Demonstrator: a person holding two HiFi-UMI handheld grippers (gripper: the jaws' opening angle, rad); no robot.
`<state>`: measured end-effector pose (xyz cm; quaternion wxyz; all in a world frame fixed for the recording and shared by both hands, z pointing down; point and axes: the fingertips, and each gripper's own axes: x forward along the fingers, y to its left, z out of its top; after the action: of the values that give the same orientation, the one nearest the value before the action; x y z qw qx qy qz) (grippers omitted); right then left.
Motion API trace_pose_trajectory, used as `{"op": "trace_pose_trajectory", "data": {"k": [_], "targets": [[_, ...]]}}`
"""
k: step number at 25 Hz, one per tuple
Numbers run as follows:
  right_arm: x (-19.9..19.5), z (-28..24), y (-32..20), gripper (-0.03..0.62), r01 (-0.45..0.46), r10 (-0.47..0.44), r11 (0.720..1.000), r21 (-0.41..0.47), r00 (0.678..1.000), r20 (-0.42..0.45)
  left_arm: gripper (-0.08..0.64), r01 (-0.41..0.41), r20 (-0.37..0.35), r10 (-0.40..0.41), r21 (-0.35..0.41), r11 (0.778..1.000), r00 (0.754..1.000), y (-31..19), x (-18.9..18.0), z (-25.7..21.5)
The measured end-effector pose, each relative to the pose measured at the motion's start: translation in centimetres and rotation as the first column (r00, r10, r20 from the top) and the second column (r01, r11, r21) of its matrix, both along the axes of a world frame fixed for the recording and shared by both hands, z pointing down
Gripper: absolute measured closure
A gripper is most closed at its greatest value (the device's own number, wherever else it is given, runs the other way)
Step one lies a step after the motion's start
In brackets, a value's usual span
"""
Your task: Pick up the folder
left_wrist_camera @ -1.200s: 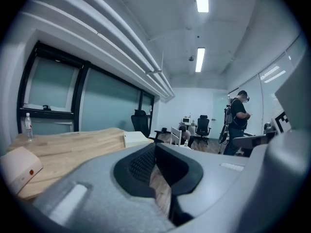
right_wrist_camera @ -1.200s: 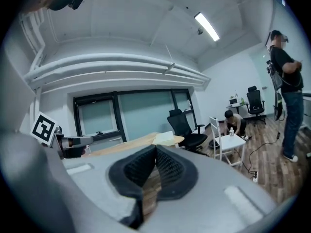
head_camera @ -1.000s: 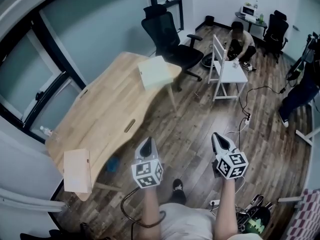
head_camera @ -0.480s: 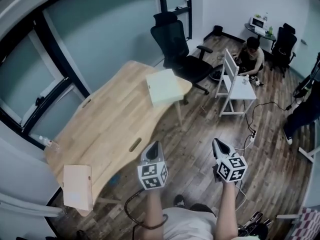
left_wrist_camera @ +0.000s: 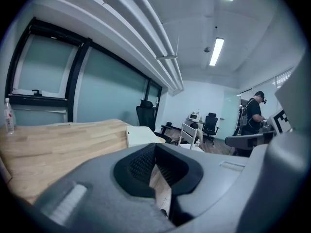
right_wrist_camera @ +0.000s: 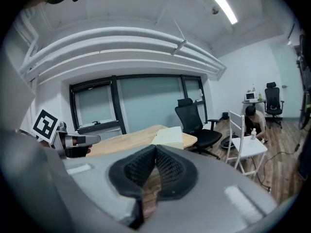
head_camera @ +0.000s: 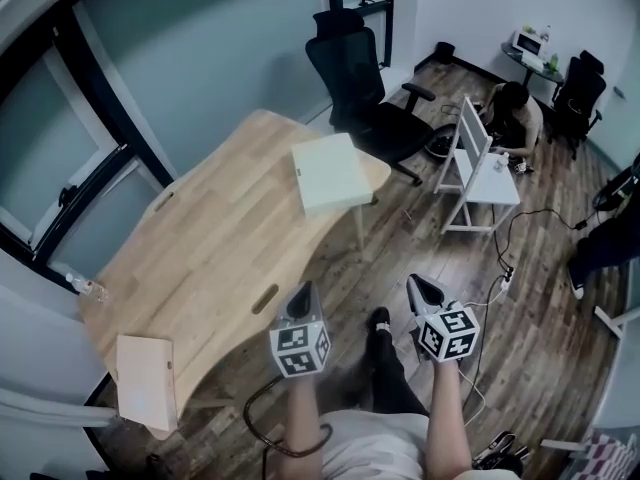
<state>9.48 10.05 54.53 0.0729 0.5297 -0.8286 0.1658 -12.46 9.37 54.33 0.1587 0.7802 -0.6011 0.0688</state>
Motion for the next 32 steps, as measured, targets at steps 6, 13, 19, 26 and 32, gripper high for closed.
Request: {"op": "trace_pose_trajectory", "data": {"k": [6, 13, 19, 26, 32], "targets": [[-0.3, 0.2, -8.7, 0.591, 0.041, -0.041, 0.999, 0.003, 0.999, 0.012, 0.552, 0.047, 0.017, -0.047, 0.006, 0.999, 0.999, -7.6, -0.8, -0.4], [0.0, -0.4, -20.0, 0.591, 0.082, -0.082, 0.997, -0.008, 0.996, 0.037, 0.552, 0.087, 0.051, -0.087, -0.010, 0.996, 0.995, -17.1, -0.7, -1.1], [0.3, -1.0, -28.9, 0.591, 0.115, -0.114, 0.993, -0.007, 0.991, 0.071, 0.552, 0.139, 0.062, -0.137, -0.022, 0.990, 0.989, -24.2, -0.6, -1.4], [-0.1, 0.8, -37.2, 0.591, 0.178, -0.175, 0.984, -0.032, 0.982, 0.066, 0.552, 0.185, 0.084, -0.181, -0.040, 0.982, 0.980, -31.6, -0.1, -0.9], [1.4, 0.7, -42.4, 0.591, 0.197, -0.195, 0.980, -0.014, 0.977, 0.088, 0.552, 0.199, 0.066, -0.196, -0.035, 0.979, 0.978, -36.2, 1.9, -0.7]]}}
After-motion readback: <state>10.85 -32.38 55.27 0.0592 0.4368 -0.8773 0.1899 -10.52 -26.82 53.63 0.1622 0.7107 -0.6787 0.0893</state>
